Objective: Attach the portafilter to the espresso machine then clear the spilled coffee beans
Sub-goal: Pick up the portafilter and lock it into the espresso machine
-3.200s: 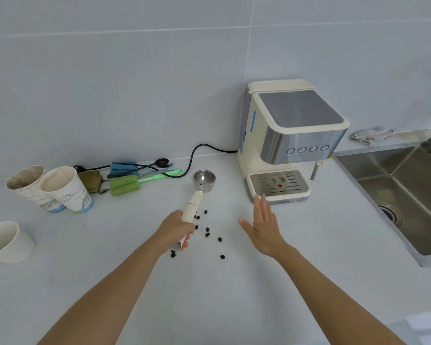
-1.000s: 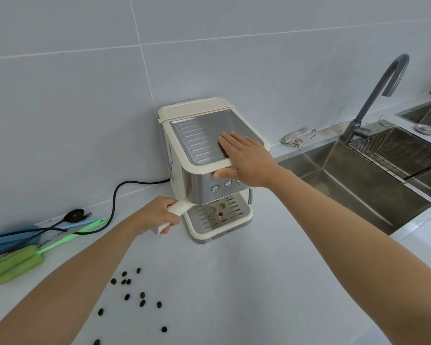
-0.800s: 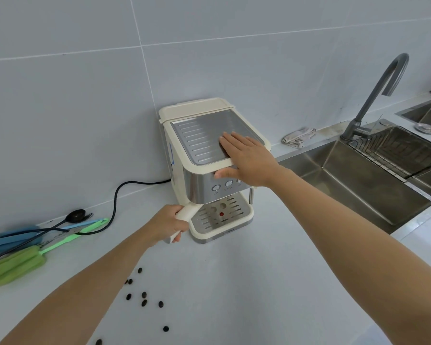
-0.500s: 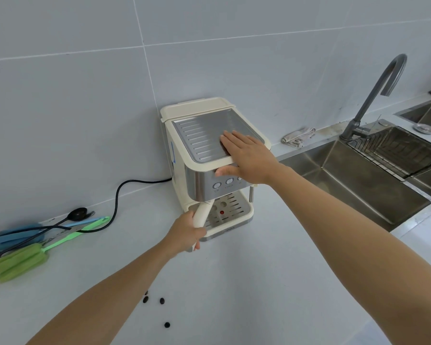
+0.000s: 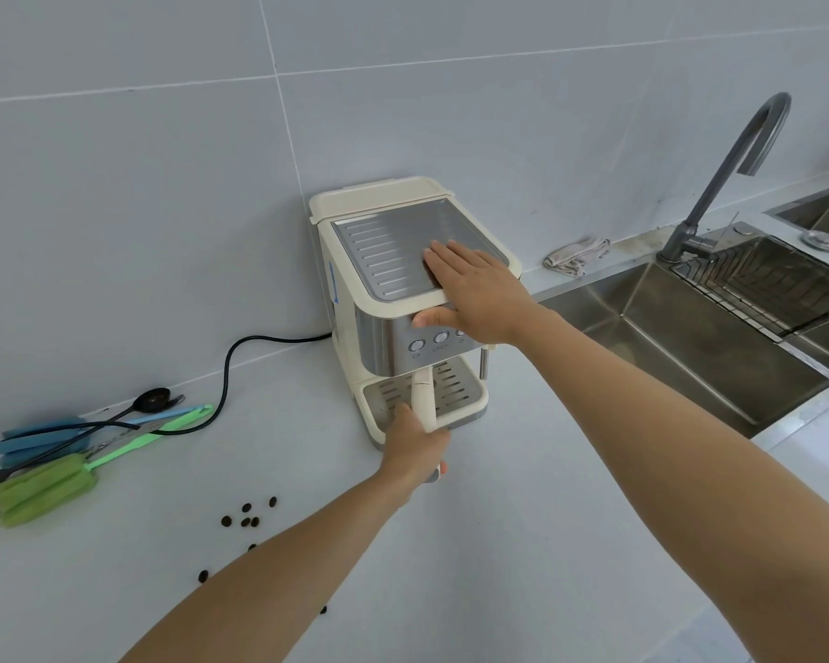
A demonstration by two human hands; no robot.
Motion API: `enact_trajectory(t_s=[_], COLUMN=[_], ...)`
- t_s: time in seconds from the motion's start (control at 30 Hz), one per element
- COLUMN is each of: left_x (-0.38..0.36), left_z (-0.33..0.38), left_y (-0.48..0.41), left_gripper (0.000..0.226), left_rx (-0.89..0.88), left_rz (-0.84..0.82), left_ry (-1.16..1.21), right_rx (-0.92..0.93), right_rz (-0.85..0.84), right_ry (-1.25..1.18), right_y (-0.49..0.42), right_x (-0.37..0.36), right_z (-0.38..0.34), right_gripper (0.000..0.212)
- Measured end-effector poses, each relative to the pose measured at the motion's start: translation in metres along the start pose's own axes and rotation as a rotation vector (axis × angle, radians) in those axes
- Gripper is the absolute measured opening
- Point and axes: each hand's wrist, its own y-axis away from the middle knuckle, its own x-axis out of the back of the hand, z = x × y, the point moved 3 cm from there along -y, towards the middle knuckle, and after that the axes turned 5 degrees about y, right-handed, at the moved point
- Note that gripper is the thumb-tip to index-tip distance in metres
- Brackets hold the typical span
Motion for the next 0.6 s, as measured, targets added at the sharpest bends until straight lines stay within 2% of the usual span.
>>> enact_trajectory(t_s=[0.27,0.6], left_x=[-0.019,-0.030], left_z=[0.002,-0.003], left_y=[0.003,-0.001], left_gripper=[0.019,0.028], left_rx=[0.024,-0.002], left_rz=[0.132,0.214], left_ry=[0.092,0.136], right_rx=[0.008,-0.001], right_rz=[0.010,0.001], right_ry=[0.017,0.021], right_y=[0.001,0.000], right_x=[0.000,-0.001], right_z=[-0.002,-0.001], right_gripper=[0.082,0.083])
